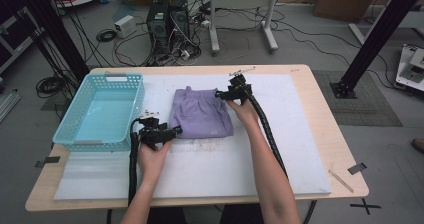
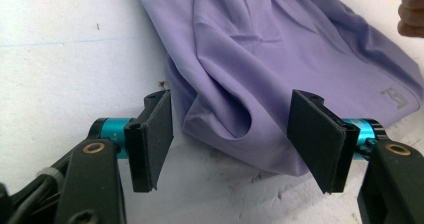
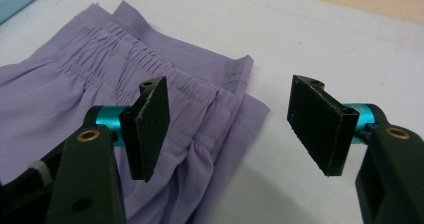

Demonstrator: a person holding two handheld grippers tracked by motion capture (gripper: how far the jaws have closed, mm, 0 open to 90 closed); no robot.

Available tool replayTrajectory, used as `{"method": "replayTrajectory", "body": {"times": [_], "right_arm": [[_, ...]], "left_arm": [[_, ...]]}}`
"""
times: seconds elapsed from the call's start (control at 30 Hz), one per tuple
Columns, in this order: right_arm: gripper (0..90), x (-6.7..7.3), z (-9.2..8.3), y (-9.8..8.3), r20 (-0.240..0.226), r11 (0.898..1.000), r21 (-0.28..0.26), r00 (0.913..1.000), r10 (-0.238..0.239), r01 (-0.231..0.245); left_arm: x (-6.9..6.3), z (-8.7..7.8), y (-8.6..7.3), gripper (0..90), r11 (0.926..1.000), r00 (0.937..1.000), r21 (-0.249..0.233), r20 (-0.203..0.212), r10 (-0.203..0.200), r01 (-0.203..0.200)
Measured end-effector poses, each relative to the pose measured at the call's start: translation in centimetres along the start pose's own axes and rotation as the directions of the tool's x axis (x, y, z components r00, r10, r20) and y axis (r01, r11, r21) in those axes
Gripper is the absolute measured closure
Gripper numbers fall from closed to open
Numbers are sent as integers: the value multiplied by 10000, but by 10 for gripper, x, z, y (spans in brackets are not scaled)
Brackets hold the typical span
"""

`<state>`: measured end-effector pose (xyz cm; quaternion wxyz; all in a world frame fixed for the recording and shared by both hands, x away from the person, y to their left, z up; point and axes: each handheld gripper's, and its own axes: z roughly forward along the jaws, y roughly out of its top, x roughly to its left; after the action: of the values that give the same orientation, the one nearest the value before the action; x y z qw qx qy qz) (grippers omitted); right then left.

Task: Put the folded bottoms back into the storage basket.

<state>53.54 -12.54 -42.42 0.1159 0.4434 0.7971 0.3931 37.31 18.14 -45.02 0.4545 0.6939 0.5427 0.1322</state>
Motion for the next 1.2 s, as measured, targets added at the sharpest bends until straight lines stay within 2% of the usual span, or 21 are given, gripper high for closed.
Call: {"method": "replayTrajectory", "body": {"times": [0.2,0.27,0.33,0.47,0.5,0.57,0.6,0.63,0.67,0.7,0.73,0.77,0.8,0.83,0.87,1.03,1.2], "right_arm": [[339,1,12,1,314,9992,262,9991,291,-299],[322,-1,18,0,474,9971,612,9980,421,-450],[324,-2,19,0,493,9958,728,9975,514,-549],[373,-4,24,-2,103,9901,937,9946,1037,-1042],[373,-4,24,-2,103,9901,937,9946,1037,-1042],[389,-3,24,-2,148,9905,951,9950,988,-998],[495,-3,24,-2,26,9901,1019,9953,973,-970],[495,-3,24,-2,26,9901,1019,9953,973,-970],[644,-4,23,-2,-464,9889,1057,9929,1099,-1045],[675,-3,24,-3,-888,9886,1025,9888,1200,-1108],[721,0,24,-3,-821,9894,1009,9902,1128,-1044],[721,0,24,-3,-821,9894,1009,9902,1128,-1044],[761,1,23,-2,-836,9897,1048,9908,1066,-976],[761,1,23,-2,-836,9897,1048,9908,1066,-976],[774,2,23,-2,-833,9903,1010,9911,1041,-955],[799,5,19,-2,-1107,9932,953,9909,772,-667],[803,11,9,1,-962,9968,672,9941,504,-440]], "left_arm": [[-1,2,1,393,9996,9998,260,-167,106,-102],[-2,3,1,413,9993,9998,352,-185,95,-88],[-3,5,2,428,9989,9998,463,-218,35,-25],[-3,5,2,473,9986,9996,530,-288,-16,32],[-3,6,3,473,9984,9995,552,-300,-53,70],[-4,7,3,556,9982,9996,569,-181,-203,213],[-5,8,3,604,9970,9997,727,31,-257,254],[-8,9,3,604,9973,9998,703,-46,-198,201],[-10,10,3,616,9971,9999,748,-74,-139,145],[-10,10,3,645,9967,9999,797,-18,-133,134],[-11,11,3,720,9961,9996,850,108,-252,242],[-11,12,3,720,9955,9995,896,89,-304,295],[-11,13,3,798,9949,9994,970,158,-309,293],[-12,14,4,798,9943,9993,1027,175,-319,300],[-13,15,4,862,9933,9989,1114,322,-344,306],[-13,14,3,879,9921,9972,1192,581,-471,399],[-14,6,7,881,9960,9972,847,659,-356,300]]}}
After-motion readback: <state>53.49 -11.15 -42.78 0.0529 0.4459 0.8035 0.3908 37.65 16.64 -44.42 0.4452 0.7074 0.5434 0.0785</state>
